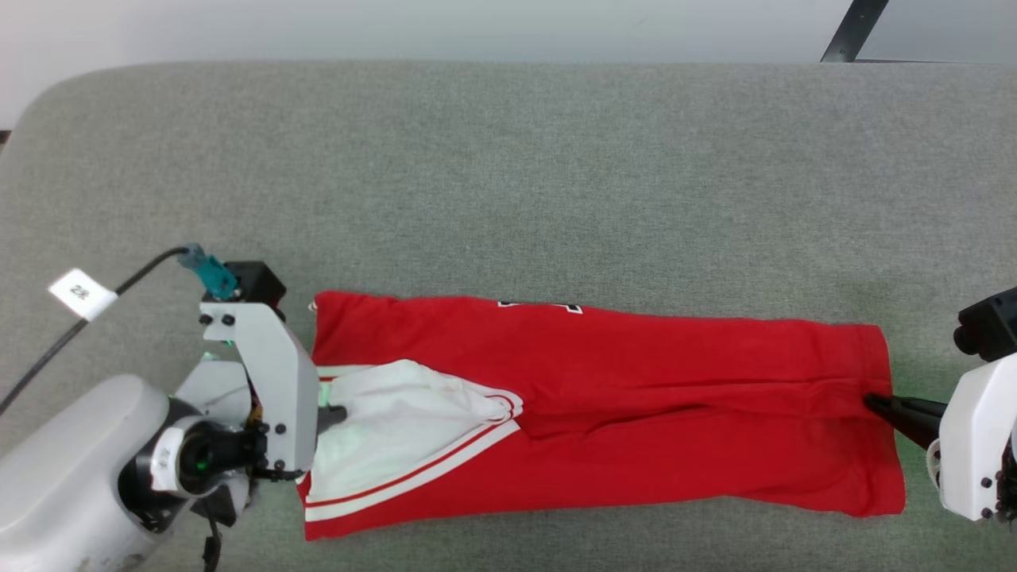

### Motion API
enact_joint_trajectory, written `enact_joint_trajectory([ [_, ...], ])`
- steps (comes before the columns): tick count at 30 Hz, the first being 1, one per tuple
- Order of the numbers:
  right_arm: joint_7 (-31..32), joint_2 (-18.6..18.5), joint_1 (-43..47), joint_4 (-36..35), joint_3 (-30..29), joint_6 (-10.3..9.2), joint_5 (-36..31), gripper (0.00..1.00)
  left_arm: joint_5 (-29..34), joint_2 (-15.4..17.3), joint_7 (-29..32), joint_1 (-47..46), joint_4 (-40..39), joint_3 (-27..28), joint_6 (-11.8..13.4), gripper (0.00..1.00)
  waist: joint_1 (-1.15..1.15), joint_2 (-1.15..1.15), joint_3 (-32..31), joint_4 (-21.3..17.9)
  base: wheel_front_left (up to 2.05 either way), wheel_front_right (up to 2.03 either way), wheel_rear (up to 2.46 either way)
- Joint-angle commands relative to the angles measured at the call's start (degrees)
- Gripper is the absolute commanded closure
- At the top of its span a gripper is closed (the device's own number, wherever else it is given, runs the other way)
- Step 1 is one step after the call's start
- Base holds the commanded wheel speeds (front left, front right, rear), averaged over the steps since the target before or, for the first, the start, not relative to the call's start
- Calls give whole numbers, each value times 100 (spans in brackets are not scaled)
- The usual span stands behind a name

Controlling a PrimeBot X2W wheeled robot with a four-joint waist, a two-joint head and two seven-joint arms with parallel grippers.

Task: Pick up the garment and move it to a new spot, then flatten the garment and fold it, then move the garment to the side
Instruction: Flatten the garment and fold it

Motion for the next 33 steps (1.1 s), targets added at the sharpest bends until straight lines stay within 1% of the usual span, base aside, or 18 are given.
enact_joint_trajectory([
  [1, 58, 62, 29, 1, -21, -4, -40, 100, -35, -40, 26, 74, 26, -26, 31, 56, 0, 0, -20, -15, 0, 0, 0],
  [2, 90, 95, 23, 32, -47, -4, -69, 100, -47, -57, 56, 75, 37, -35, 30, 55, 0, 0, -33, -24, 0, 0, 0],
  [3, 183, 149, 31, 78, -76, -4, -124, 72, 2, -83, 2, 22, 25, -29, -27, 11, 0, 0, -74, -36, 0, 0, 0],
  [4, 228, 178, 45, 98, -104, -4, -157, 10, 31, -75, -17, 0, 41, -28, -40, 0, 0, 0, -104, -40, 0, 0, 0],
  [5, 299, 203, 70, 122, -132, -4, -193, 0, 36, -72, -20, 4, 53, -28, -45, 0, 0, 0, -139, -49, 0, 0, 0],
  [8, 446, 251, 168, 108, -220, -4, -234, 0, -3, -48, -27, 56, 55, -9, -44, 0, 0, 0, -258, -60, 0, 0, 0],
  [12, 537, 302, 300, -26, -402, -4, -242, 0, -14, -8, -182, 133, -8, 74, -16, 0, 0, 0, -435, -63, 0, 0, 0],
  [16, 439, 355, 448, -243, -625, -4, -328, 0, 87, 78, -432, 247, -66, 159, 38, 0, 0, 0, -634, -65, 0, 0, 0],
  [18, 292, 407, 527, -351, -724, -4, -397, 0, 158, 99, -660, 354, -115, 186, -9, 0, 0, 0, -741, -71, 0, 0, 0],
  [22, -230, 602, 692, -476, -938, -4, -639, 0, 206, 69, -1360, 656, -241, 386, -164, 0, 0, 0, -943, -70, 0, 0, 0],
  [27, -923, 895, 1010, -404, -1178, -4, -1001, 0, 459, 49, -2601, 1214, -331, 632, -415, 0, 0, 0, -1169, -13, 0, 0, 0],
  [30, -1114, 1039, 1219, -271, -1364, -4, -1151, 0, 640, -12, -3361, 1571, -307, 727, -571, 0, 0, 0, -1272, 72, 0, 0, 0],
  [33, -1141, 1119, 1381, -199, -1480, -4, -1234, 0, 744, -90, -3930, 1872, -198, 796, -644, 0, 0, 0, -1369, 176, 0, 0, 0],
])
